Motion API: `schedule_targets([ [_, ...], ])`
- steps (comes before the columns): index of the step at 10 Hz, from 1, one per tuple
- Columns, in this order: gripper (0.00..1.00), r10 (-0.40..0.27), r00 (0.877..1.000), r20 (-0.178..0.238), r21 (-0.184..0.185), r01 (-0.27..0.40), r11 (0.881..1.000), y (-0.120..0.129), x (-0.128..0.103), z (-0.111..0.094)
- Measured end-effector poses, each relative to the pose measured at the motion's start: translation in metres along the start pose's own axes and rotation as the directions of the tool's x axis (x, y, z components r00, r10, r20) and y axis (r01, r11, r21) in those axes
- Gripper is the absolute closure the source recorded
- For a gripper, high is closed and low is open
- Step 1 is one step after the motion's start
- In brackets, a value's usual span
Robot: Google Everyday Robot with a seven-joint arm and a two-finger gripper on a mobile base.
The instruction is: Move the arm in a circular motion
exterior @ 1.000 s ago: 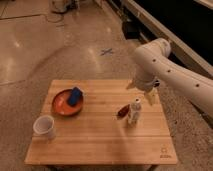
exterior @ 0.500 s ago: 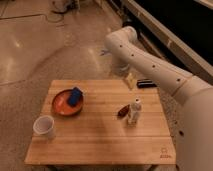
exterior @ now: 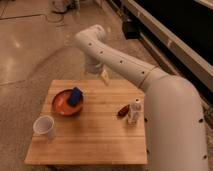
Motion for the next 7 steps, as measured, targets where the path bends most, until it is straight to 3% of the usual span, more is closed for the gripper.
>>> schedule_targets([
  [2,0.2,-0.091,0.996,0.019,0.036,0.09,0.995,-0.036,-0.031,0.001],
  [4,0.2,-0.186,0.982,0.039,0.079,0.182,0.98,-0.063,-0.071,0.0],
  [7,0.2,-0.275,0.96,0.058,0.132,0.265,0.955,-0.069,-0.121,-0.003],
])
